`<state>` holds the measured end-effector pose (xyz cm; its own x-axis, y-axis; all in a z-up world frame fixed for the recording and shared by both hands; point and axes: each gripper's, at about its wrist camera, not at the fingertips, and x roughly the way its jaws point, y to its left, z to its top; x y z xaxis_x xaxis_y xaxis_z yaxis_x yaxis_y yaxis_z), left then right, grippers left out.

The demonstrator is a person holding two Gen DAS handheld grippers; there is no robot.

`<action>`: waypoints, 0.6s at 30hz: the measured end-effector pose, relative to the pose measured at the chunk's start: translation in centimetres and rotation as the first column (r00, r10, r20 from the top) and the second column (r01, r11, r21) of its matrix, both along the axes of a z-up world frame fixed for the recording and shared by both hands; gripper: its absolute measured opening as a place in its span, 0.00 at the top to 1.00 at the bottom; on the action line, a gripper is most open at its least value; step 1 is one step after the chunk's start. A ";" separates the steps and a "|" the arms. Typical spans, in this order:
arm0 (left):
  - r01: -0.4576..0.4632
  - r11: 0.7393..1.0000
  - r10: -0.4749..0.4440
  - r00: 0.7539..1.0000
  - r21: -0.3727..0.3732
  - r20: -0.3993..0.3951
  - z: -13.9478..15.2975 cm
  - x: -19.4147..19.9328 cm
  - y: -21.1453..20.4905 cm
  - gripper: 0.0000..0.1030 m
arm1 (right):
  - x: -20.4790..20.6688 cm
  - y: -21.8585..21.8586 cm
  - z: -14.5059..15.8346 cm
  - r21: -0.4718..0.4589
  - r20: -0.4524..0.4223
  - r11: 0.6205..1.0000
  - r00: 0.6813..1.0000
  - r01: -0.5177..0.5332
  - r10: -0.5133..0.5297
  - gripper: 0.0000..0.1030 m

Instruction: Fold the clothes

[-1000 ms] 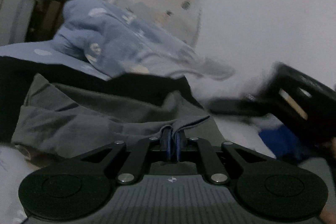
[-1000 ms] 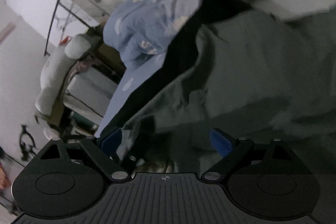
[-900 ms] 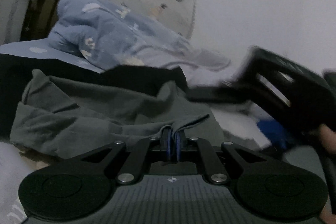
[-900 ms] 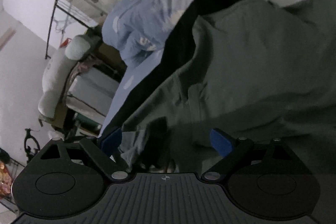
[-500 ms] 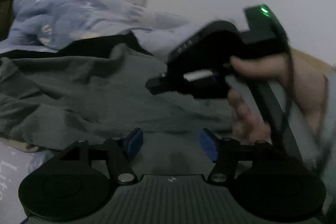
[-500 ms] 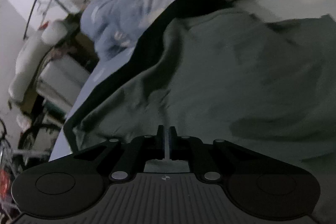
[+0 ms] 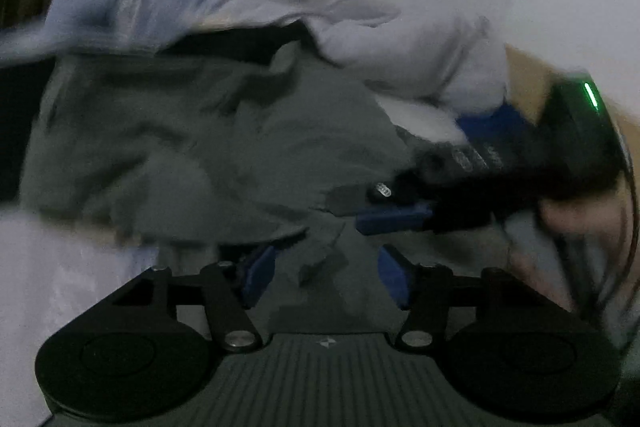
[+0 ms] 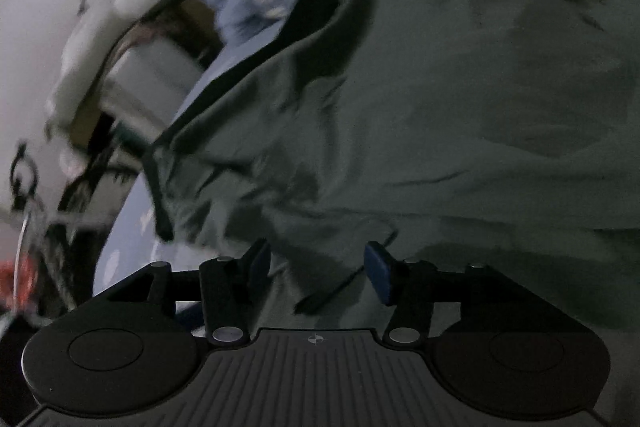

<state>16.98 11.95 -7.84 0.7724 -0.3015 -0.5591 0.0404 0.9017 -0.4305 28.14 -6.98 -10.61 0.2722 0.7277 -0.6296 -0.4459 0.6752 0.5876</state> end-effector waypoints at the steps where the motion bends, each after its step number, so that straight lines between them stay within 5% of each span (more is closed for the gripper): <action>1: -0.021 0.997 0.019 1.000 -0.071 -0.023 -0.4 0.3 0.9 0.38 | -0.2 0.3 -0.1 -0.004 0.012 1.000 1.000 -0.022 0.022 0.45; 6: -0.158 0.967 0.145 0.986 -0.201 -0.078 -0.6 0.5 3.9 0.38 | -1.4 1.8 -0.6 -0.027 0.072 0.991 0.989 -0.131 0.133 0.55; 12: -0.189 0.913 0.130 0.974 -0.360 -0.184 -2.7 1.7 5.5 0.38 | -2.9 3.5 -0.8 -0.141 0.157 0.957 0.948 -0.255 0.276 0.61; 14: -0.195 0.901 0.123 0.971 -0.387 -0.203 -3.5 2.5 5.4 0.38 | -4.0 4.4 -0.8 -0.189 0.223 0.945 0.926 -0.267 0.306 0.97; 18: -0.199 0.888 0.117 0.969 -0.414 -0.215 -4.5 3.6 4.7 0.37 | -6.7 4.8 0.2 -0.222 0.333 0.932 0.877 -0.285 0.348 0.96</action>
<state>20.53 16.66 -12.32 0.7292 -0.4256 -0.5359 -0.2021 0.6142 -0.7628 21.43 -2.23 -10.41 0.2750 0.7102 -0.6481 -0.8112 0.5332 0.2401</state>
